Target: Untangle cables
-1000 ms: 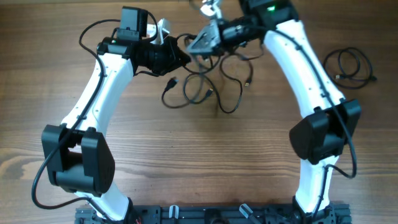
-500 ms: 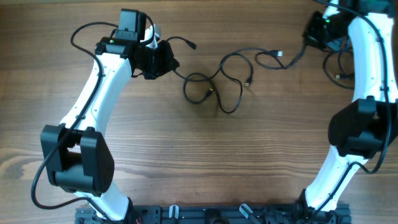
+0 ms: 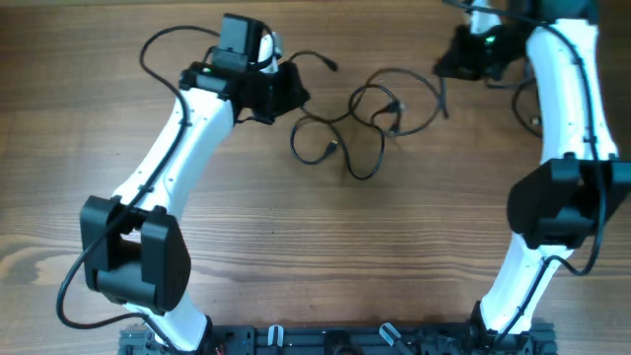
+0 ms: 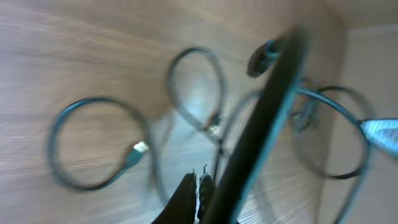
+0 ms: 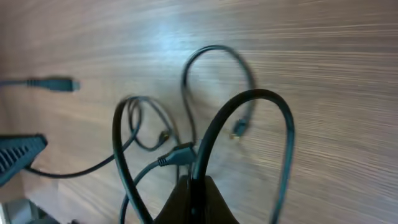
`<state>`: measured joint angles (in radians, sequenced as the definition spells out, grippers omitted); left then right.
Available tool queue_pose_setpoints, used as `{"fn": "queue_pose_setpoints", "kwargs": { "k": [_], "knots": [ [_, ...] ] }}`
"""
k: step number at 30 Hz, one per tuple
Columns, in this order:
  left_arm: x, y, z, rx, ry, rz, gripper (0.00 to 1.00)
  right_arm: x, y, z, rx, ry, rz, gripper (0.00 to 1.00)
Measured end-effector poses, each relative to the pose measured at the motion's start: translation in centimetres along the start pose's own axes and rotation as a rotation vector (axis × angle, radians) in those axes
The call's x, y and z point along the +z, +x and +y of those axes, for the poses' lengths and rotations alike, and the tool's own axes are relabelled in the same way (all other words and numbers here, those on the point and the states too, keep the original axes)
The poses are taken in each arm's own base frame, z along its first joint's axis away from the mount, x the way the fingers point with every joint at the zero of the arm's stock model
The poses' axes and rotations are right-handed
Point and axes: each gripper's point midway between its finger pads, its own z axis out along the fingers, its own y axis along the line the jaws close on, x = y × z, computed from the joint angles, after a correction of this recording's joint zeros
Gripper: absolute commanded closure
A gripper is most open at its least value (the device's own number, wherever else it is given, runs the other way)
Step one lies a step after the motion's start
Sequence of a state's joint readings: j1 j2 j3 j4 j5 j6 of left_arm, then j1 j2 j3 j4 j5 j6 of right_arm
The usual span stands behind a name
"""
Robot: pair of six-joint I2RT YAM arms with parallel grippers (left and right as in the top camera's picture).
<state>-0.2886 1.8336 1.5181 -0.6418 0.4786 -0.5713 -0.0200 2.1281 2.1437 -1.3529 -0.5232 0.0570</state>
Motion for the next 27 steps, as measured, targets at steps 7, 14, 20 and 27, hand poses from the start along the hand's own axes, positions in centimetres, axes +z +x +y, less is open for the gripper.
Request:
{"fn": "queue_pose_setpoints", "kwargs": {
  "k": [7, 14, 20, 27],
  "knots": [
    [1.2, -0.8, -10.5, 0.042, 0.292, -0.127, 0.3, 0.3, 0.5, 0.7, -0.01, -0.01, 0.022, 0.96],
    [3.4, 4.3, -15.3, 0.123, 0.308, -0.101, 0.05, 0.1, 0.4, -0.5, 0.043, 0.035, 0.015, 0.96],
    [1.6, -0.5, -3.7, 0.003, 0.037, -0.099, 0.03, -4.2, -1.1, -0.1, 0.03, 0.041, -0.119, 0.96],
    [-3.1, -4.0, 7.6, -0.159, -0.155, -0.11, 0.06, -28.0, 1.3, 4.6, -0.026, -0.017, -0.699, 0.96]
  ]
}}
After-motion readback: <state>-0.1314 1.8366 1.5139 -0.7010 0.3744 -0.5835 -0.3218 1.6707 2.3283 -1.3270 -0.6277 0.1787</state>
